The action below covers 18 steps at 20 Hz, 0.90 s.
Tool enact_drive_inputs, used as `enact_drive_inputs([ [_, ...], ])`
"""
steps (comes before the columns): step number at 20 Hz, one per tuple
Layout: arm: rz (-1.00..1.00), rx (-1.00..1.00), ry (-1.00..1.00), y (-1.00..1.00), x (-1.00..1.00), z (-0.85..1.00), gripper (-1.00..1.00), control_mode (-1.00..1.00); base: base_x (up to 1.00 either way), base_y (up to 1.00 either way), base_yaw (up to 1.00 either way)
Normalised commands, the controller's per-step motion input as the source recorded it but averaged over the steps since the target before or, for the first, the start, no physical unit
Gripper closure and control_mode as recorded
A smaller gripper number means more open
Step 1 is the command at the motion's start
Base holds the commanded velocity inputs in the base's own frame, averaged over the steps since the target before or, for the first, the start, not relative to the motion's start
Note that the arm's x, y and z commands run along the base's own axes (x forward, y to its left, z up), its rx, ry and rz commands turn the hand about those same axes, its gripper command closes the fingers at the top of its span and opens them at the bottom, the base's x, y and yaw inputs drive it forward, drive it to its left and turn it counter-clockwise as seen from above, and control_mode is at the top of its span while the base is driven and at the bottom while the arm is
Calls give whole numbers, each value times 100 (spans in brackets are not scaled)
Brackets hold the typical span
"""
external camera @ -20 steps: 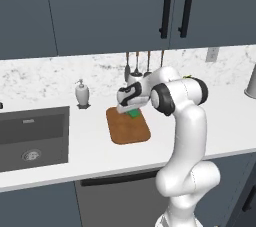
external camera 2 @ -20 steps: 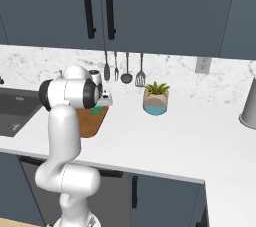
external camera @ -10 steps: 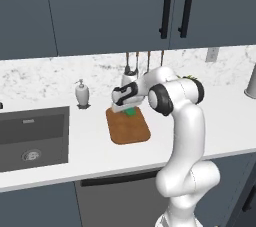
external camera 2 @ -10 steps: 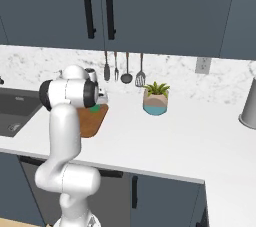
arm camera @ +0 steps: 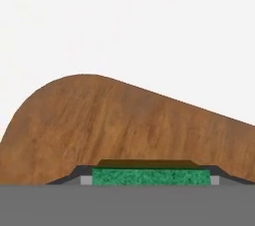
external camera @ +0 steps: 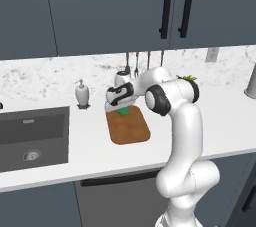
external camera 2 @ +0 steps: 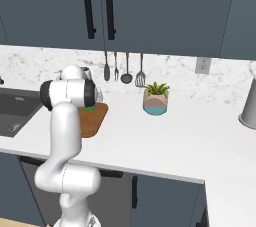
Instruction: Pick up the sponge from the counter and clean the cutting board by briefly scrubbing or pressing down on the cutting board. Once finished, release the sponge.
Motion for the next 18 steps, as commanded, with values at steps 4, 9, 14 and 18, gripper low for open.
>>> enact_drive_inputs([
  [4, 0, 5, 4, 71, -21, -60, 100, -100, 0, 0, 0],
  [9, 0, 4, 4, 62, -55, -45, 100, -100, 0, 0, 0],
  [14, 0, 2, 4, 61, -69, -56, 100, -100, 0, 0, 0],
  [18, 0, 1, 9, 42, -86, -91, 100, -100, 0, 0, 0],
])
